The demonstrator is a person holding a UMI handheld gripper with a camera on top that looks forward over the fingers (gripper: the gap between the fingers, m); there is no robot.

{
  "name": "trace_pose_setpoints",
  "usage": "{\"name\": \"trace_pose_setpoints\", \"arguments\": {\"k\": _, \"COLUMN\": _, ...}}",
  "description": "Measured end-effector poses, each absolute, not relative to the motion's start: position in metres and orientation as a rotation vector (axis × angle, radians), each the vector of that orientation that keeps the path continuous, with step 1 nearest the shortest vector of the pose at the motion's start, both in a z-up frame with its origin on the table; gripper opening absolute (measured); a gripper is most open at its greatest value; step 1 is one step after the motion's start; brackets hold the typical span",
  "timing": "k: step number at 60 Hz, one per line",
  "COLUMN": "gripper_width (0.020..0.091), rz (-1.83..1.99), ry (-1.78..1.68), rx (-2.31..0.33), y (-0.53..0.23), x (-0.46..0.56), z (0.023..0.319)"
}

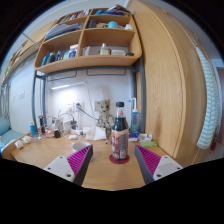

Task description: Pour water

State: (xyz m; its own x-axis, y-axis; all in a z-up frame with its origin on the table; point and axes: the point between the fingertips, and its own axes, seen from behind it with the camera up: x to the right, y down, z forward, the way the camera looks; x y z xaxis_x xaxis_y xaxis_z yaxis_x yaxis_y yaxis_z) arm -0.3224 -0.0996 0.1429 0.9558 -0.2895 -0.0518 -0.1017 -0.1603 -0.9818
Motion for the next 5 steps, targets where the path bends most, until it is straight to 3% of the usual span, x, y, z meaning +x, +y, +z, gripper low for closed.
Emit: {"name": "trace_pose_setpoints", "arguments": {"k": 5, "gripper_width": 0.0859, "rz": -0.161, "ry": 0.299, "rx": -1.722, "y": -0.1026, "x": -0.3277, "z": 0.1457}}
